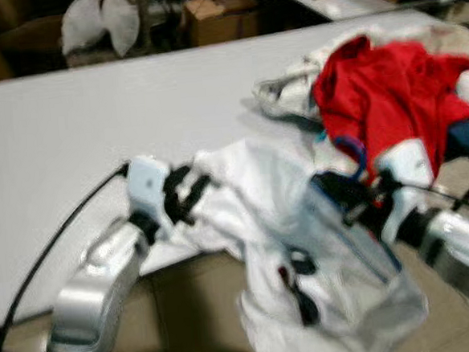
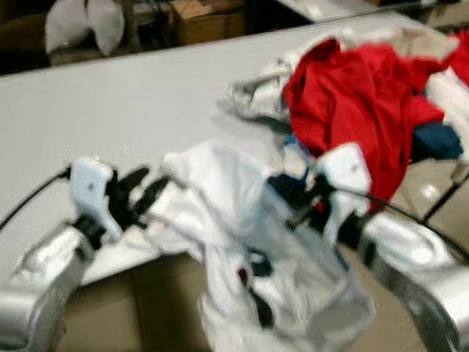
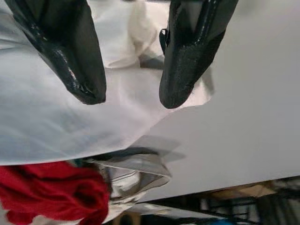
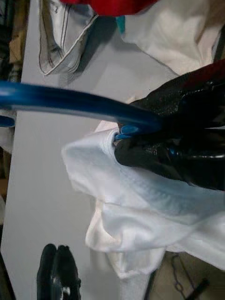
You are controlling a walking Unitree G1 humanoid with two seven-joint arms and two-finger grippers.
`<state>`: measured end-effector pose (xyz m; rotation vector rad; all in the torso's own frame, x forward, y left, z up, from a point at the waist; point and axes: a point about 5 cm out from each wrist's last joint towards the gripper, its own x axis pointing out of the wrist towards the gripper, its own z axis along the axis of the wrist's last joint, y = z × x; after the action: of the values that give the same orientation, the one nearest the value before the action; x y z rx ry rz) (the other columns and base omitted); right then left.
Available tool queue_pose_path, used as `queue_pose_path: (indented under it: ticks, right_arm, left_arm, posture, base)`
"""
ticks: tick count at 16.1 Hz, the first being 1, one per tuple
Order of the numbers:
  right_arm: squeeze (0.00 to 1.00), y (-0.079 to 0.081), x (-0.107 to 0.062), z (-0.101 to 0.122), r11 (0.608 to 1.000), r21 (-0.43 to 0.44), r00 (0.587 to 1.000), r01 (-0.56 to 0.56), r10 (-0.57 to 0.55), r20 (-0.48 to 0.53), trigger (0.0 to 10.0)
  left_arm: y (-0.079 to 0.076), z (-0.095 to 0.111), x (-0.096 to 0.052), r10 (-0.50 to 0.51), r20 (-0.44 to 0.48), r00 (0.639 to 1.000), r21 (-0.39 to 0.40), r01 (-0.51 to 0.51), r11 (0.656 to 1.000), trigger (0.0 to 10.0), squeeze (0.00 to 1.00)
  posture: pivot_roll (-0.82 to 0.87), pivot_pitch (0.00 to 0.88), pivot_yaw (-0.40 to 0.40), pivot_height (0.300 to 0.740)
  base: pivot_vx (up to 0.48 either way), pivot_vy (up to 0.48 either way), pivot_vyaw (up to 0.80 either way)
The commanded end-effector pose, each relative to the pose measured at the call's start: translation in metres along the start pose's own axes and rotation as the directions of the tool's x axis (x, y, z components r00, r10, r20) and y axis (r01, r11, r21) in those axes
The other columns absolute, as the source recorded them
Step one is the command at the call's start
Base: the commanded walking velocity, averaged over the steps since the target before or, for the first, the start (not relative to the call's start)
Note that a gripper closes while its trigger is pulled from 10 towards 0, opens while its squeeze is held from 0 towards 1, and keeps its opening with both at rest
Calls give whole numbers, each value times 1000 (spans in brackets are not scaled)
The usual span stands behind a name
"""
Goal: Hang hanger
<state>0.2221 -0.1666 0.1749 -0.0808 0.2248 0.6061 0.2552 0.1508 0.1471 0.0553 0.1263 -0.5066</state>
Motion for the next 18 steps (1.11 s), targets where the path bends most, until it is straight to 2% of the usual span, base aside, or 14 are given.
queue_pose_path:
  ticks: [1,3,8,10,14,15,16,17,18]
  right_arm:
    - [0,-3,-3,2,999,-35,1000,25,-25,7,10000]
    - [0,-2,-4,1,999,-31,1000,11,-11,2,10000]
    - [0,2,-16,-1,993,-23,993,-119,119,-25,10000]
    - [0,2,-17,-3,991,-24,991,-130,129,-32,10000]
    - [0,-3,-18,-9,990,-8,990,-139,138,-30,10000]
    - [0,-4,-17,-9,985,-12,985,-173,173,-15,10000]
    - [0,-4,-16,-6,967,-26,967,-252,253,16,10000]
    - [0,-9,-18,-3,928,-46,928,-369,370,30,10000]
    - [0,-14,-19,-1,906,-72,908,-417,419,26,10000]
  left_arm:
    - [-3,2,1,-7,8,1000,6,7,1000,10000,0]
    - [-3,3,2,-7,8,1000,11,7,1000,10000,0]
    - [-3,2,-1,-7,5,1000,15,6,1000,10000,0]
    - [-4,1,-2,-8,2,1000,13,8,1000,10000,0]
    - [-5,0,-7,-23,3,1000,10,23,1000,10000,0]
    - [1,5,-9,-30,32,999,4,30,1000,10000,0]
    - [12,17,-11,-55,91,994,-3,55,998,10000,0]
    - [22,31,-18,-138,131,982,-30,143,989,10000,0]
    - [23,36,-21,-215,128,968,-38,221,974,10000,0]
  posture:
    - [-65,0,-8,740]
    - [-65,0,-2,740]
    - [-63,0,-4,740]
    - [-61,0,-5,740]
    - [-69,0,3,740]
    - [-74,0,7,740]
    - [-76,0,10,740]
    - [-76,0,11,740]
    - [-76,0,11,740]
  base:
    - [0,-480,0]
    - [0,-463,0]
    - [0,-403,0]
    - [0,-352,0]
    - [0,0,0]
    - [0,0,0]
    - [0,0,0]
    - [0,0,0]
    - [0,0,0]
